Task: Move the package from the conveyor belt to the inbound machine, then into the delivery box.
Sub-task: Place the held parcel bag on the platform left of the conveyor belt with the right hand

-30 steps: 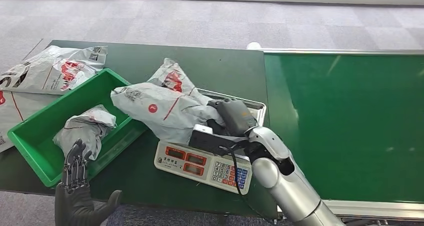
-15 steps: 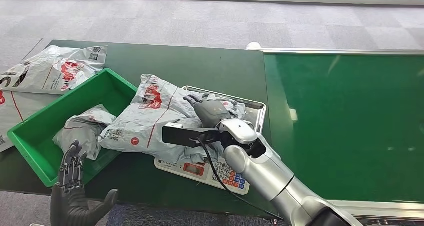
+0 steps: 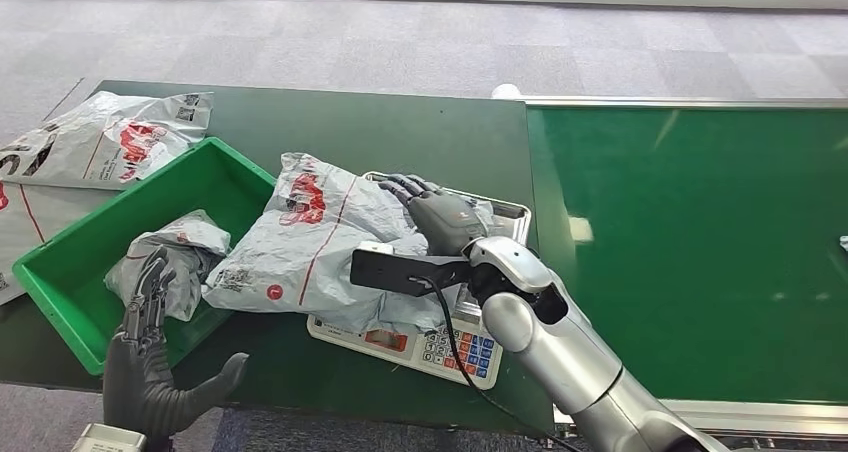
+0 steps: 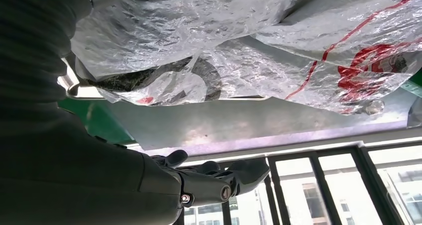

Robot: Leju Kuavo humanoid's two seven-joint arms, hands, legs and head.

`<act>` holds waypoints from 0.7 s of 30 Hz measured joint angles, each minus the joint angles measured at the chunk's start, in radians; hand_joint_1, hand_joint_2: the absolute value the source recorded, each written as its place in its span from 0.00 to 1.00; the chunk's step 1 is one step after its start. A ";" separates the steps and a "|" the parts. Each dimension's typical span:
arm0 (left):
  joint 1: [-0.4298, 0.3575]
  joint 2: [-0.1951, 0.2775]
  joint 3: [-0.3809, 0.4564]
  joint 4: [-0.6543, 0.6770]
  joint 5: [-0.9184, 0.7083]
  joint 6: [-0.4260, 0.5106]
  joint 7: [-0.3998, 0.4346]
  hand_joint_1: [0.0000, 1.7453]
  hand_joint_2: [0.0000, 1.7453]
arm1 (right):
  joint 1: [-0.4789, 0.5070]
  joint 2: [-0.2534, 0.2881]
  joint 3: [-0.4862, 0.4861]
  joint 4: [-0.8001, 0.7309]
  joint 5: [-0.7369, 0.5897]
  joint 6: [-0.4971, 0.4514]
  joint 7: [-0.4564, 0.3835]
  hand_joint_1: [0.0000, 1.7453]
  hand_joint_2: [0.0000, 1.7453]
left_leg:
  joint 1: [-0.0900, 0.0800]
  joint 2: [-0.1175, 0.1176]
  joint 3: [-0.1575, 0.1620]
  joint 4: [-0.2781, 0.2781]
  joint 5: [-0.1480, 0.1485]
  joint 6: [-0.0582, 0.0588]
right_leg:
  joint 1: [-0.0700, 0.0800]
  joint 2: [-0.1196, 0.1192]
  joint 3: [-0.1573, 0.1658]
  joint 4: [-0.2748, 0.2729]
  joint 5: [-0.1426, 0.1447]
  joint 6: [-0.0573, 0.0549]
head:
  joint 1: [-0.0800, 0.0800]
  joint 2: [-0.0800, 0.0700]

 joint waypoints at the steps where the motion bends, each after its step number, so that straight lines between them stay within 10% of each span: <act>1: -0.001 0.000 0.000 0.000 0.000 0.000 0.000 0.00 1.00 | 0.001 -0.001 -0.002 -0.004 0.000 0.000 0.000 0.00 1.00 | 0.000 0.000 0.000 0.000 0.000 0.000 | 0.000 0.000 0.000 0.000 0.000 0.000 | 0.000 0.000; 8: -0.029 0.006 0.000 0.003 -0.058 -0.009 0.040 0.00 1.00 | 0.034 -0.015 -0.023 -0.045 -0.112 0.012 -0.095 0.00 1.00 | 0.000 -0.001 0.000 0.000 0.000 0.000 | 0.000 -0.001 -0.001 0.000 0.000 0.000 | 0.000 0.000; 17: -0.338 0.038 -0.070 0.092 -0.235 -0.115 0.403 0.00 1.00 | 0.327 -0.099 -0.238 -0.291 -0.555 0.064 -0.373 0.00 1.00 | 0.000 -0.006 -0.002 0.002 0.001 0.001 | -0.001 -0.007 0.000 -0.001 0.001 0.001 | 0.000 0.000; 21: -0.475 0.035 -0.179 0.191 -0.365 -0.239 0.584 0.00 1.00 | 0.491 -0.054 -0.429 -0.414 -0.672 -0.160 -0.479 0.00 1.00 | -0.001 -0.007 -0.004 0.002 0.001 0.001 | -0.001 -0.009 -0.002 -0.001 0.001 0.001 | 0.000 0.000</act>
